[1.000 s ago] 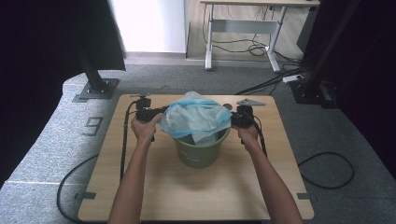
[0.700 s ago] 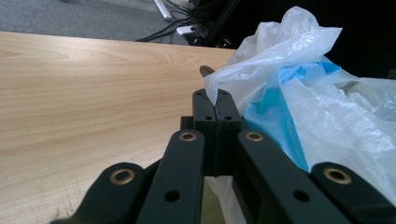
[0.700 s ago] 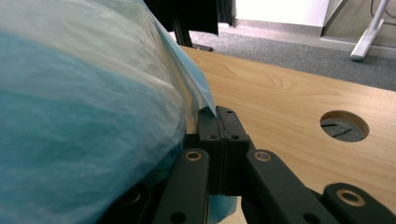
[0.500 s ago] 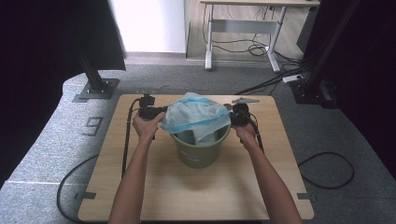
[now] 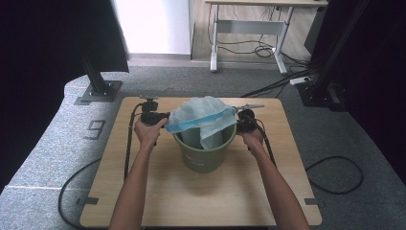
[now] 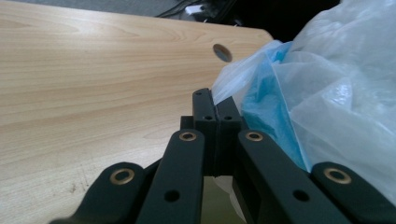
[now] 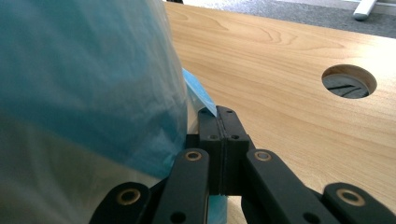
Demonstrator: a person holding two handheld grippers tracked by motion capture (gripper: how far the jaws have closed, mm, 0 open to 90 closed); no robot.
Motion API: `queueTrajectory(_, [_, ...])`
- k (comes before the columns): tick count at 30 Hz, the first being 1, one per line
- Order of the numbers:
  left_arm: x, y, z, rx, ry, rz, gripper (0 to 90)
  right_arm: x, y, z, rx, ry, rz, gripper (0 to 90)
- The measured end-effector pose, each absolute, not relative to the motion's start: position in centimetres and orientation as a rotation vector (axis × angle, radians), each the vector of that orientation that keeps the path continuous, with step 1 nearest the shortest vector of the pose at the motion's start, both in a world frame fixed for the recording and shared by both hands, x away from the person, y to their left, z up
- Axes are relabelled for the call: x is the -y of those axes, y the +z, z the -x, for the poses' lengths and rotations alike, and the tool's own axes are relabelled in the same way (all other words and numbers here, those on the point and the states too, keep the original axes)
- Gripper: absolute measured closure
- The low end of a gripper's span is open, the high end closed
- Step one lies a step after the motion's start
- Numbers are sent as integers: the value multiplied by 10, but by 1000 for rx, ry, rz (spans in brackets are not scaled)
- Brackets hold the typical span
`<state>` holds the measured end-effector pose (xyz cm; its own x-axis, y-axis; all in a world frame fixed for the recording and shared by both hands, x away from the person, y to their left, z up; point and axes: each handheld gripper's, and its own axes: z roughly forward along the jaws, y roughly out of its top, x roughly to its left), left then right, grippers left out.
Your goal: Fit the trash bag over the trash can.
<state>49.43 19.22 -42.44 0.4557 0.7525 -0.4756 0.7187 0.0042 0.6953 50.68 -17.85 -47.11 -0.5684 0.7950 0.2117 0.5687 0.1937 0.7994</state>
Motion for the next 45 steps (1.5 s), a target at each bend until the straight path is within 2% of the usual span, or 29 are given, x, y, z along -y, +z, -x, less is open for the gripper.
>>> queueTrajectory(6, [-195, -419, -489, -1255, 70, -1709, 900, 195, -454, -497, -2037, 1442, -1344, 594])
queueTrajectory(10, [-196, -419, -488, -1260, 74, -1702, 900, 215, -446, -490, -1954, 1476, -1379, 517])
queueTrajectory(20, [-197, -418, -485, -1258, 84, -1691, 900, 234, -420, -473, -1894, 1529, -1299, 490])
queueTrajectory(25, [-198, -416, -484, -1251, 89, -1687, 900, 234, -391, -451, -1900, 1574, -1206, 427])
queueTrajectory(29, [-198, -415, -483, -1251, 91, -1688, 900, 227, -375, -430, -1956, 1561, -1088, 417])
queueTrajectory(37, [-195, -413, -483, -1250, 95, -1694, 900, 205, -364, -414, -2051, 1479, -927, 381])
queueTrajectory(45, [-196, -410, -483, -1247, 94, -1691, 900, 188, -367, -425, -2108, 1390, -840, 386])
